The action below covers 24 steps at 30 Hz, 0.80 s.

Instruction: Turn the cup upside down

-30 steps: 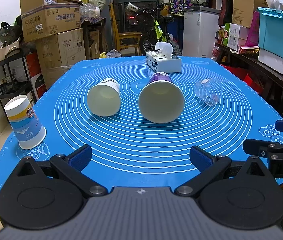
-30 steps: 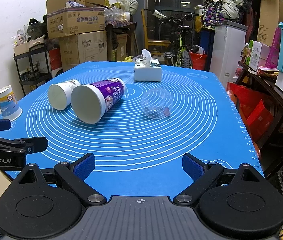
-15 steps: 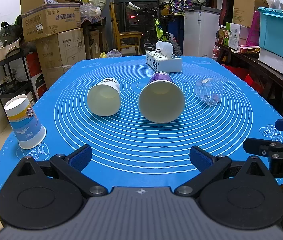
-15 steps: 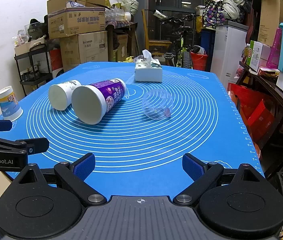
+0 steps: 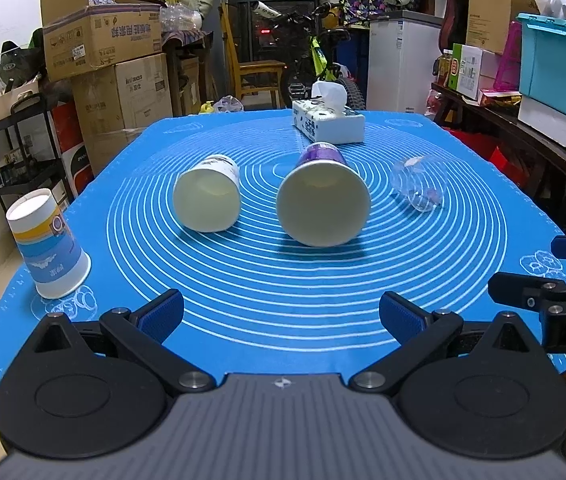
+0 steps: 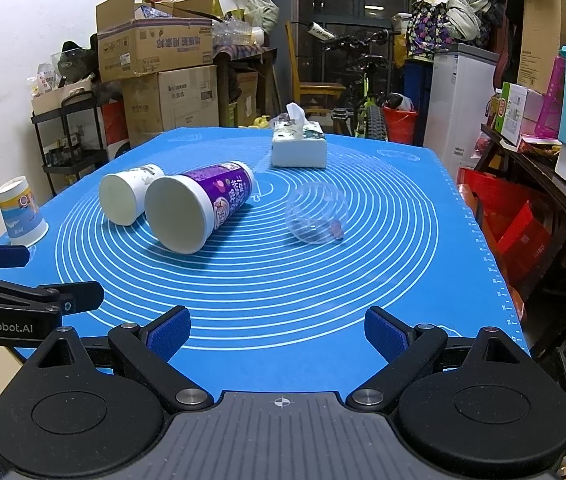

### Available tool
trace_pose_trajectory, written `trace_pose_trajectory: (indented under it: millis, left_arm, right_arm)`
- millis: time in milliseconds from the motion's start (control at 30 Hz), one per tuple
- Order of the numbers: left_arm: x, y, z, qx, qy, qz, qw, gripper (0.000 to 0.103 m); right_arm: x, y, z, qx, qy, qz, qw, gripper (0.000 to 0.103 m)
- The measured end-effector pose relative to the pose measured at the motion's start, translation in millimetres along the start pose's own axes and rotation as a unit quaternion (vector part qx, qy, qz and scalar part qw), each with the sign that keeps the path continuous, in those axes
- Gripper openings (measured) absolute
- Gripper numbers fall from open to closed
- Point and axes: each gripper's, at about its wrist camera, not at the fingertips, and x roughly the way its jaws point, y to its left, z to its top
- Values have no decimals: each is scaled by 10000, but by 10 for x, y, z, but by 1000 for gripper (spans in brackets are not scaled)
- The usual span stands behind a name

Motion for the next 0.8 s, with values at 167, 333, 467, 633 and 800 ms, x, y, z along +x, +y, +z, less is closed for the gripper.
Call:
trace_pose_trajectory:
  millis: [167,333,467,633,800]
  left_arm:
    - [50,55,172,-46,-29,105,9999,103]
    - [214,197,484,-125,-172,312,9993,103]
    - [490,387,807,-290,-118,449,9985,103]
    - [943,542,1040,-255,204,620,9975,103]
    - [1201,573,1076,-169,432,753,9961,102]
  right_arm:
    - [32,-50,132,7,-116,-12,9999,94]
    - [98,-113,356,-35,-314,-16,9995,94]
    - [199,-163,535,-23,-447,-2,9990,94]
    - [326,-245,636,72,-518,29,9986,94]
    - [415,-337,612,141,-476,31,9988,94]
